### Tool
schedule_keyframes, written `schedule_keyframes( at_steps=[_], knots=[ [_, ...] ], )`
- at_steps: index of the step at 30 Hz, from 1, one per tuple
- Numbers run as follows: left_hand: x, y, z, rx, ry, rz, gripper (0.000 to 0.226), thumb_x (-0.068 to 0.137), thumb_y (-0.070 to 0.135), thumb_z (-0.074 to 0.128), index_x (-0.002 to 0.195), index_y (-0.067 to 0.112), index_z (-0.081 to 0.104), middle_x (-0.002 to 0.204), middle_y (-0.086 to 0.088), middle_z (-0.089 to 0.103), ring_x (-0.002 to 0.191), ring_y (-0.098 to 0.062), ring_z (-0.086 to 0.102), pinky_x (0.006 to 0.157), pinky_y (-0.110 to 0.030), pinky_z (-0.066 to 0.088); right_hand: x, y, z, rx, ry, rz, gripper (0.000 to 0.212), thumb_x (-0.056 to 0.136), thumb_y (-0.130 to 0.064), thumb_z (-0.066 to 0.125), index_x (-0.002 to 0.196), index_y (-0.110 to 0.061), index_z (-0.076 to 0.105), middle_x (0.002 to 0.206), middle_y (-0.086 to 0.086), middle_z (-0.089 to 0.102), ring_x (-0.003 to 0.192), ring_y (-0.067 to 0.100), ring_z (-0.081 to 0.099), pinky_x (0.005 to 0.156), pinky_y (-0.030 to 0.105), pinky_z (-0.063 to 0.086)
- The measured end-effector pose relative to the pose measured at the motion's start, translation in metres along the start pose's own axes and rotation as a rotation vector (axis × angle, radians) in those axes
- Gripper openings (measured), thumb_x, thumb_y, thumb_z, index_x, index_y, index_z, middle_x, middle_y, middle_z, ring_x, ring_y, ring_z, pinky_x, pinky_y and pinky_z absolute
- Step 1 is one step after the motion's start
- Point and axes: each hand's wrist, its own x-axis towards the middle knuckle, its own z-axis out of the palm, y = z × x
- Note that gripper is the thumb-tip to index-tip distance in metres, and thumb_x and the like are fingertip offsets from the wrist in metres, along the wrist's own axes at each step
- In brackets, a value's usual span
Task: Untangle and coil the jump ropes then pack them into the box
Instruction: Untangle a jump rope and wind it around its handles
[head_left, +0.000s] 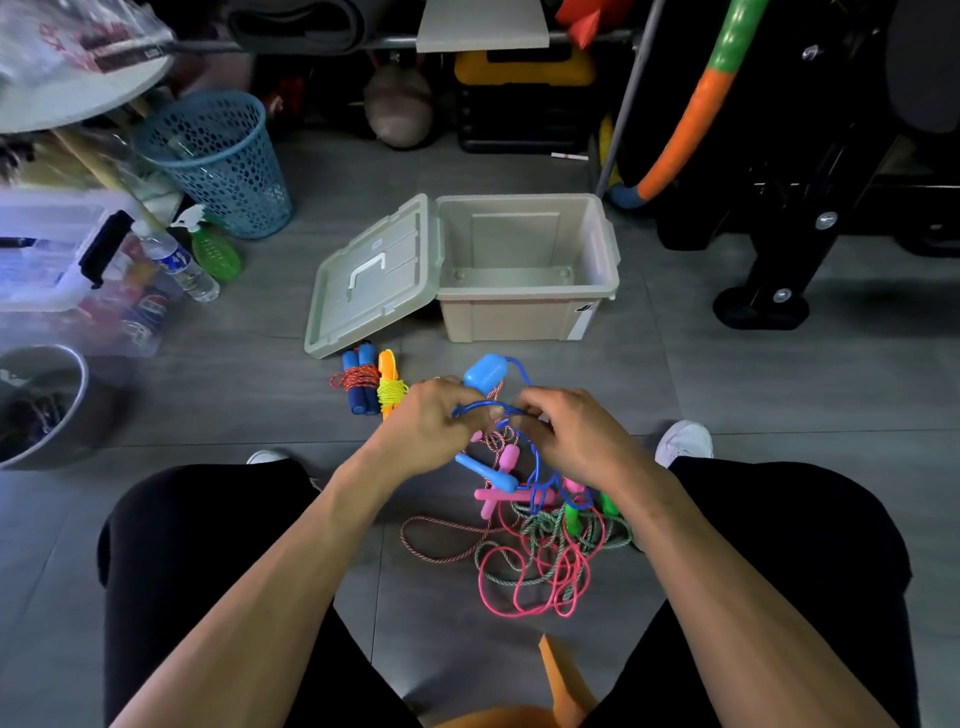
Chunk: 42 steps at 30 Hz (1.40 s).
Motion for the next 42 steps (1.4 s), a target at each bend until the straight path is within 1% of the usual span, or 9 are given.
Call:
schedule_keyframes(
  at_steps=[9,18,22,26,29,32,35,39,42],
  knots=[
    [-0.009,0.022,-0.025,-0.614,0.209,-0.136,0.04,0.096,0.021,0.057,0.057,0.012,0.064,0.065,-0.005,0.054,0.053,-0.018,0.039,0.044,-0.024,0.031,0.005,0.019,0.01,0.021,0.128,-0.006,0.007,0.085,-0.03,0.058,0.085,-0.027,0.065,0.085,-0.006,0.058,0.076,0.018,0.056,0.069,0.042,0.051],
    [0.0,-0.015,-0.038,-0.292,0.233,-0.519,0.019,0.07,0.029,0.061,0.061,0.014,0.069,0.073,-0.015,0.06,0.062,-0.021,0.046,0.054,-0.027,0.037,-0.002,0.013,-0.005,0.196,0.133,0.068,0.013,0.084,-0.009,0.064,0.081,-0.022,0.066,0.067,-0.007,0.062,0.062,0.011,0.055,0.056,0.015,0.039],
    [-0.005,-0.023,-0.021,0.026,0.07,-0.345,0.028,0.079,0.031,0.069,0.071,0.005,0.064,0.068,-0.004,0.048,0.064,-0.019,0.04,0.061,-0.027,0.039,-0.011,0.0,-0.015,0.206,0.135,-0.005,0.024,0.088,-0.015,0.063,0.071,-0.031,0.058,0.062,-0.011,0.057,0.056,0.006,0.05,0.054,0.015,0.036],
    [-0.011,-0.011,-0.012,-0.125,-0.041,-0.144,0.037,0.077,0.054,0.07,0.077,0.016,0.071,0.081,0.001,0.068,0.075,-0.013,0.059,0.078,-0.025,0.047,-0.018,-0.008,-0.017,0.234,0.025,-0.025,0.02,0.091,-0.019,0.063,0.073,-0.028,0.059,0.052,-0.014,0.055,0.046,0.005,0.046,0.048,0.015,0.032],
    [-0.007,-0.004,-0.007,-0.225,0.071,-0.154,0.031,0.089,0.041,0.064,0.067,0.02,0.07,0.057,0.003,0.055,0.053,-0.009,0.045,0.057,-0.022,0.041,-0.019,-0.011,-0.016,0.226,0.022,-0.033,0.028,0.091,-0.032,0.063,0.065,-0.032,0.054,0.055,-0.016,0.054,0.05,0.005,0.046,0.051,0.017,0.033],
    [0.0,-0.01,-0.007,-0.229,0.183,-0.317,0.032,0.087,0.033,0.061,0.059,0.018,0.06,0.059,-0.006,0.05,0.055,-0.02,0.04,0.055,-0.027,0.035,-0.018,-0.007,-0.014,0.13,0.12,-0.047,0.049,0.093,-0.039,0.059,0.051,-0.023,0.039,0.054,-0.002,0.041,0.053,0.012,0.039,0.056,0.032,0.034],
    [0.006,-0.013,-0.016,-0.441,0.234,-0.591,0.026,0.084,0.032,0.059,0.078,0.006,0.06,0.079,-0.013,0.06,0.053,-0.024,0.042,0.046,-0.024,0.033,-0.019,0.003,-0.016,-0.106,0.187,-0.039,0.053,0.09,-0.032,0.063,0.049,-0.021,0.032,0.057,-0.001,0.036,0.056,0.019,0.039,0.055,0.036,0.033],
    [0.008,-0.013,-0.019,-0.341,0.134,-0.54,0.025,0.089,0.026,0.056,0.079,0.004,0.062,0.075,-0.012,0.059,0.049,-0.02,0.041,0.044,-0.023,0.033,-0.024,0.018,-0.015,-0.346,0.053,0.094,0.007,0.084,-0.028,0.065,0.081,-0.022,0.064,0.088,-0.003,0.062,0.091,0.025,0.06,0.068,0.031,0.042],
    [-0.002,0.0,-0.014,-0.119,0.057,-0.344,0.037,0.091,0.026,0.057,0.059,0.008,0.055,0.061,-0.009,0.042,0.056,-0.019,0.036,0.055,-0.027,0.034,-0.022,0.018,-0.009,-0.296,0.005,0.146,0.022,0.085,-0.029,0.065,0.106,-0.022,0.067,0.109,0.0,0.068,0.102,0.027,0.061,0.08,0.032,0.049]
  ],
)
